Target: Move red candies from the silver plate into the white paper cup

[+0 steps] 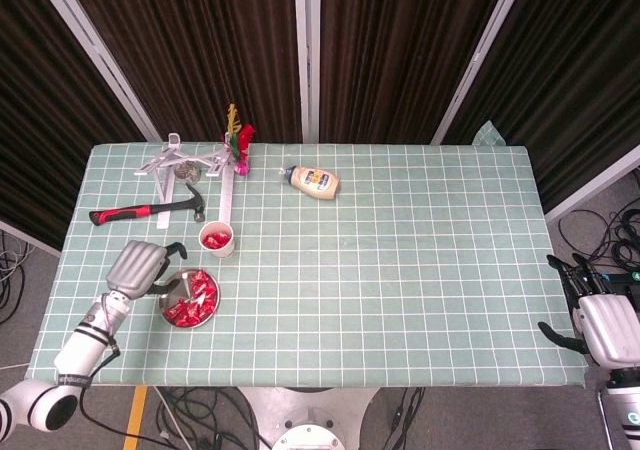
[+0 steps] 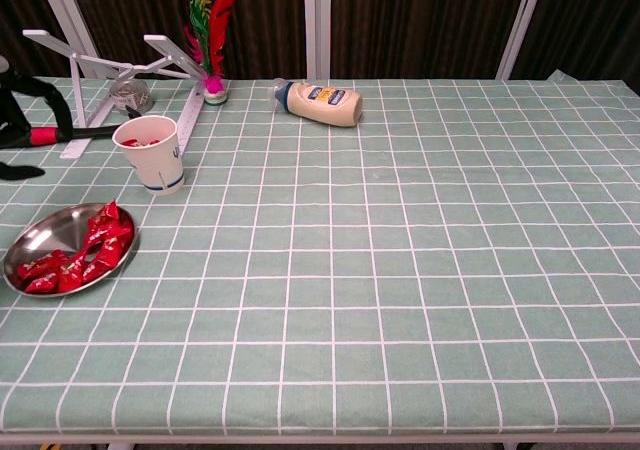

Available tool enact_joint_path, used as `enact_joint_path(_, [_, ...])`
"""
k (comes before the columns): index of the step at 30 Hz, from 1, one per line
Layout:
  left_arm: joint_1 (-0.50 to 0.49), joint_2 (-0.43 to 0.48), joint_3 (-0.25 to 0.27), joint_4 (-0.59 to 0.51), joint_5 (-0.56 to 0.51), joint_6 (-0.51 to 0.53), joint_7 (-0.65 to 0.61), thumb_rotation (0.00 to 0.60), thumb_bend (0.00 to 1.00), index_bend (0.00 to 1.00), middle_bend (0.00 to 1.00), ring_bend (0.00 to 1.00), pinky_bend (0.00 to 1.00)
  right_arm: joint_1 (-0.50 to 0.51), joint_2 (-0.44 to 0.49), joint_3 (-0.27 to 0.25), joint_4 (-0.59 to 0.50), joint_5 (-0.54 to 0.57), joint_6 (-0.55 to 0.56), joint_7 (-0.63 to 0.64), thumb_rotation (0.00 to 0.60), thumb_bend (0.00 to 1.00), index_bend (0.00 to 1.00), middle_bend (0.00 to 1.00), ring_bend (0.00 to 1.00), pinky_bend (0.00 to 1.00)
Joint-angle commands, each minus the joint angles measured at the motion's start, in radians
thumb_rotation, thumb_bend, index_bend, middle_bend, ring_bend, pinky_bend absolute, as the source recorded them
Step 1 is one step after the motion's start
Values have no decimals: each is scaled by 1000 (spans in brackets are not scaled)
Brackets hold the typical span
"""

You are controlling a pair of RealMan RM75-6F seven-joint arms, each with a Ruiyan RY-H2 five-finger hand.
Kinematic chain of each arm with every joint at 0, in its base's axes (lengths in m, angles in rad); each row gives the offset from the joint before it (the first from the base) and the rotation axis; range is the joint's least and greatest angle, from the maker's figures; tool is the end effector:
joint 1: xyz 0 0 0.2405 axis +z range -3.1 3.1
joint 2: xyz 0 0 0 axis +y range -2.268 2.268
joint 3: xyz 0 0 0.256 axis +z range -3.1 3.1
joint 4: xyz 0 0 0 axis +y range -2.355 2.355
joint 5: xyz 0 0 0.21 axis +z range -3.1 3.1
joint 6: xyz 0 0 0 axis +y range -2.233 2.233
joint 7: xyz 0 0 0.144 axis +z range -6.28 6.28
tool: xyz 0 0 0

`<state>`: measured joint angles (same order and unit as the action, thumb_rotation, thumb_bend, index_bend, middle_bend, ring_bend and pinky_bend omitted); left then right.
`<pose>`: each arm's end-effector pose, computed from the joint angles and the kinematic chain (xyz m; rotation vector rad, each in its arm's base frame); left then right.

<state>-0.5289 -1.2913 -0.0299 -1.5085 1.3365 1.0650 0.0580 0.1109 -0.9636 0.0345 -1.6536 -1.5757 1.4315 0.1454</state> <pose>-0.2503 0.2978 0.0610 -1.7865 -0.9938 -0.8508 -0.3033 -0.1851 0.1913 1.4849 -0.9352 0.9364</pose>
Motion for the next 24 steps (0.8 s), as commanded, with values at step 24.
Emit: enact_joint_path(24, [-5,-174,33,73,-25,-124,55,600,202,500,976,984,1000,-1,9,0,-17,14,3,-16,600,101,78,173,28,212])
